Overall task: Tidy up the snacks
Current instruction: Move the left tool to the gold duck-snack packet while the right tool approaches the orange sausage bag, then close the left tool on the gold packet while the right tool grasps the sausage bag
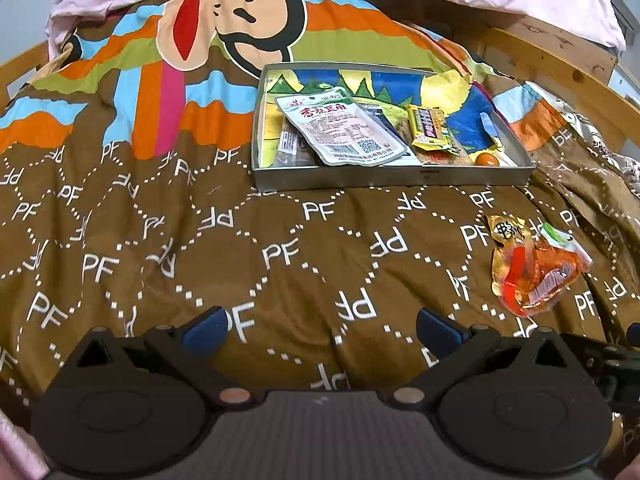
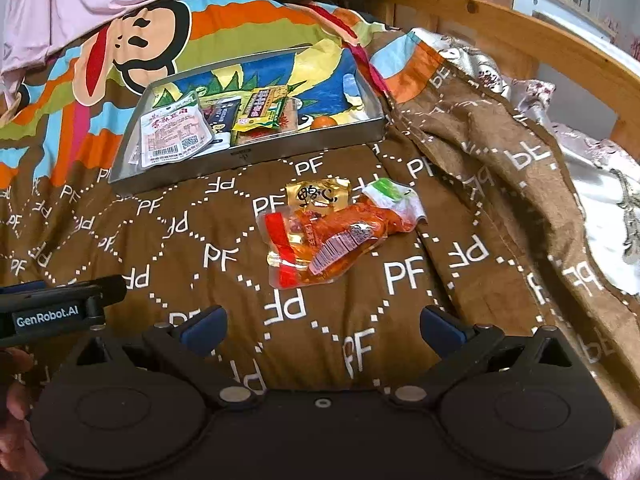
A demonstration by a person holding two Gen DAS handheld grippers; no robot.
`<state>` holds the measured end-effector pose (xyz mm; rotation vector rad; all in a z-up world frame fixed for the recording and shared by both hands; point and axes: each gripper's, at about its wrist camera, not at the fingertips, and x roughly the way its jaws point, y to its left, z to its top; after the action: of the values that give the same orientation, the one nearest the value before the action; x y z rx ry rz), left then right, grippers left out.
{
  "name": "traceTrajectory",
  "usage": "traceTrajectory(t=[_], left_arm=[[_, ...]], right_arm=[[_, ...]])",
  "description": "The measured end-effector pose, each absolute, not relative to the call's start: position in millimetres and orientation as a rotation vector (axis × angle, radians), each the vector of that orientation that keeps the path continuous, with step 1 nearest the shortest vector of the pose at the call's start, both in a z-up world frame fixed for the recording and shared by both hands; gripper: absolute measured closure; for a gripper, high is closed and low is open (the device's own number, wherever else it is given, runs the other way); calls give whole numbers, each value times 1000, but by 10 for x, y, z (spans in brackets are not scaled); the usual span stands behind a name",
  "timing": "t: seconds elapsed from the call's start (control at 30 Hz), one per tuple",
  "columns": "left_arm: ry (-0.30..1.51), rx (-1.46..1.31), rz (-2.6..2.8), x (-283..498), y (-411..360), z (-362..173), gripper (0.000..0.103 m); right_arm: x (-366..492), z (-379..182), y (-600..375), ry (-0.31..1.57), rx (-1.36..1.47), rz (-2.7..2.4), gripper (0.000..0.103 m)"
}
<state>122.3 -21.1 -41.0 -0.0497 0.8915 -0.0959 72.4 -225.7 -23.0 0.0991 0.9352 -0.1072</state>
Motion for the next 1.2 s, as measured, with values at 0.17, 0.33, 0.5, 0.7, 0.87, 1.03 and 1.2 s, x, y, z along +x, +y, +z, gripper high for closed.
traceTrajectory(t=[0.17, 0.33, 0.5, 0.7, 0.87, 1.03, 1.2], left_arm=[[892, -24, -96, 1302, -248, -391, 1], [857, 24, -126, 1445, -363, -324, 1], [807, 55, -169, 1701, -552, -262, 1], [714, 8, -308, 1976, -712, -218, 1], [683, 16, -388, 2219, -849, -287, 1], [698, -2, -406, 2377, -902, -404, 1], [730, -46, -438, 2444, -875, -519, 1]], right_arm=[[786, -210, -2339, 929, 129, -127, 1], [935, -184, -2409, 929, 92, -117, 1], [1110, -137, -2589, 907, 38, -153, 1], [1251, -126, -2939, 922, 157, -73, 1], [1299, -252, -3030, 935, 269, -31, 1], [1446, -440, -2908, 982, 245, -35, 6], [1575, -520, -2868, 970, 227, -45, 15]])
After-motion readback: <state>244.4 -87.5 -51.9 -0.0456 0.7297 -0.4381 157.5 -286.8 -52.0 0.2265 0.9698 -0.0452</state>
